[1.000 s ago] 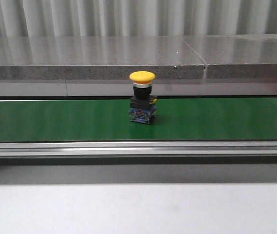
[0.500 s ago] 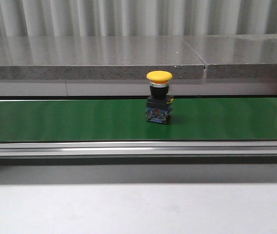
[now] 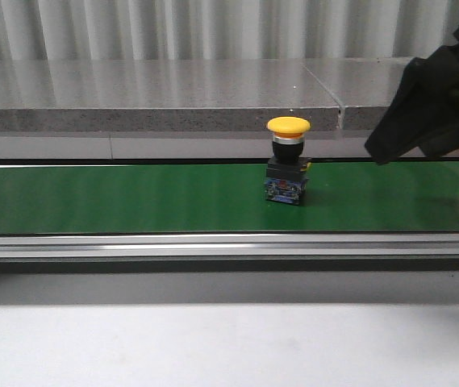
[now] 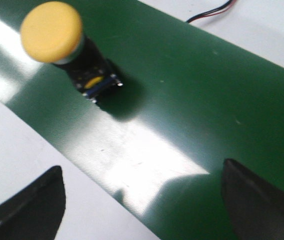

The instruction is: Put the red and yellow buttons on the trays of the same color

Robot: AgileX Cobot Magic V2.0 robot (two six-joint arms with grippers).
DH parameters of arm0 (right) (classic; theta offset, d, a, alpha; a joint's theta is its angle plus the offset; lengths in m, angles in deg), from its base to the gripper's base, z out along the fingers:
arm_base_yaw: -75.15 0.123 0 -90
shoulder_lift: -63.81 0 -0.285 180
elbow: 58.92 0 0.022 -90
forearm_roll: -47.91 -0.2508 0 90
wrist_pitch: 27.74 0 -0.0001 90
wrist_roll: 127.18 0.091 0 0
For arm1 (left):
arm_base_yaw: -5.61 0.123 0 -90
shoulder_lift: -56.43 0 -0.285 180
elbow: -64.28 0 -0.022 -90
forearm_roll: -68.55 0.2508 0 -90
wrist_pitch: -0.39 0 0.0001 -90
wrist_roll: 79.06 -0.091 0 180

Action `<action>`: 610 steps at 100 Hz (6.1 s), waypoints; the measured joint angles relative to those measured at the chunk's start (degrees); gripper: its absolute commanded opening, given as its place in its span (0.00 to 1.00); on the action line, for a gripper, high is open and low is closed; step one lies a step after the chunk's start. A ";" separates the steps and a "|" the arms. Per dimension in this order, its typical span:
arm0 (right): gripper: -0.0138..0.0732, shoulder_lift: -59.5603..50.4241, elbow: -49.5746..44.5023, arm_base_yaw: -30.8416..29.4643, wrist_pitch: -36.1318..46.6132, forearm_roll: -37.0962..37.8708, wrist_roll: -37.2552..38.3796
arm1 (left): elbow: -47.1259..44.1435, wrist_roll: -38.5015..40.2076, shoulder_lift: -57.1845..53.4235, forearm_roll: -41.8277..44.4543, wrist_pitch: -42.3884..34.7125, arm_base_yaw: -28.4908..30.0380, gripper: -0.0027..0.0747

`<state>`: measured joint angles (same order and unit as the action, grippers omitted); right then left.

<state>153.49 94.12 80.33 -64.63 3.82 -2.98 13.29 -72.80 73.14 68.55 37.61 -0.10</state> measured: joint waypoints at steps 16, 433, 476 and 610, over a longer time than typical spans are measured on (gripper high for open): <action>0.88 -0.09 0.00 4.58 4.05 0.40 0.00 | 0.00 0.00 0.00 0.00 0.00 0.00 0.01; 0.83 -16.32 -21.87 -45.54 30.20 17.62 40.70 | 0.00 0.00 0.00 0.00 0.00 0.00 0.01; 0.83 -37.20 -21.97 -20.75 28.18 17.62 35.05 | 0.00 0.00 0.00 0.00 0.00 0.00 0.01; 0.08 -48.21 -22.09 -4.92 22.23 18.26 25.98 | 0.00 0.00 0.00 0.00 0.00 0.00 0.01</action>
<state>105.28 72.03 75.41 -42.40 22.08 23.00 13.29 -72.80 73.14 68.55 37.61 -0.10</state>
